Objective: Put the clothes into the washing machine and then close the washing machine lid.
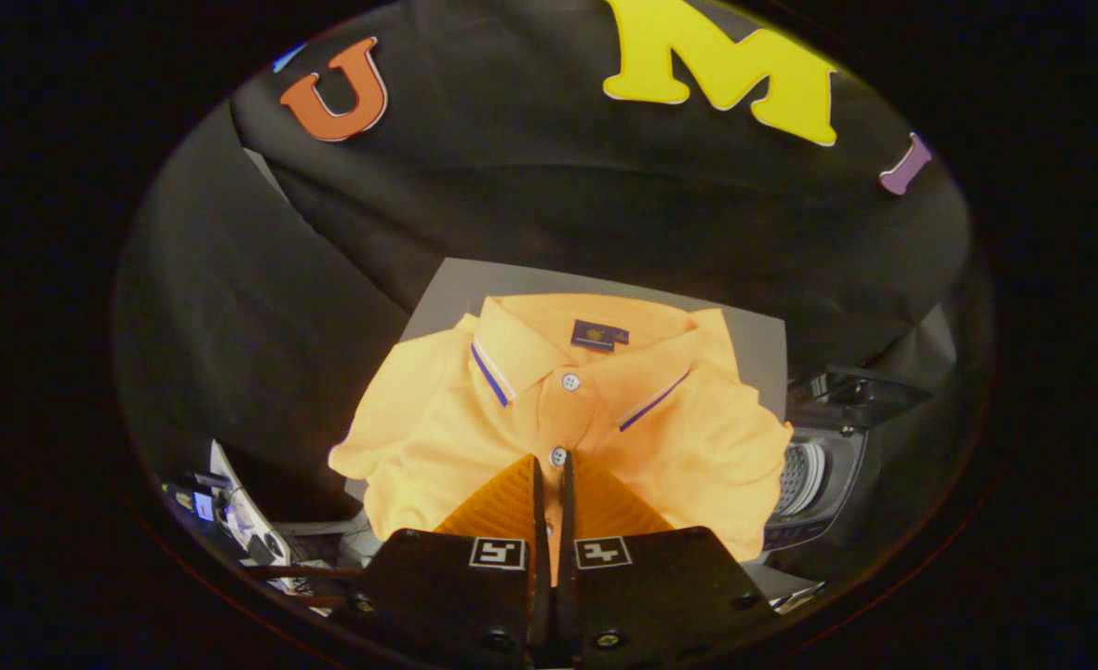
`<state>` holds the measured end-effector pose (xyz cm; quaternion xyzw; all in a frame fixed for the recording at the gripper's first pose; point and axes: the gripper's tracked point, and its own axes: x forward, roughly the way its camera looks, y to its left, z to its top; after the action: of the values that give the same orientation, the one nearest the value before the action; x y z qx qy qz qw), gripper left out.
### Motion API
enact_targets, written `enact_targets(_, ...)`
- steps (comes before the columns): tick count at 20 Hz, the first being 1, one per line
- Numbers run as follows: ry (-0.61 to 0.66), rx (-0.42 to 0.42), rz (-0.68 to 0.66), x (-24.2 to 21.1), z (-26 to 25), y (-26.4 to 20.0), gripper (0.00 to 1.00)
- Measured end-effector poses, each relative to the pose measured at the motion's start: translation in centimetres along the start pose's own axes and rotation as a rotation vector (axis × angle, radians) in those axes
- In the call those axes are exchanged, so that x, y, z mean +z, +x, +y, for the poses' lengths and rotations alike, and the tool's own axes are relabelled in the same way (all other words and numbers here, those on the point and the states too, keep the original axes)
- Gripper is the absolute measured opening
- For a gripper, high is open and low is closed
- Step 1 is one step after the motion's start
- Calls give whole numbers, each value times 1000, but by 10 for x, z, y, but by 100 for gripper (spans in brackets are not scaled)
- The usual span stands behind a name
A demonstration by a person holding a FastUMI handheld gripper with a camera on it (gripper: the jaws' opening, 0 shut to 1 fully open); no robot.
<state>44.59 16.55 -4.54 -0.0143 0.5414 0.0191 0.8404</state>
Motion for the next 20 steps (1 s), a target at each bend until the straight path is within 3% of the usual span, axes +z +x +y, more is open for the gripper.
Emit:
enact_targets(7,38,-57,-68,25,-23,-46,6)
enact_targets(20,181,-178,-175,1,-97,-87,6)
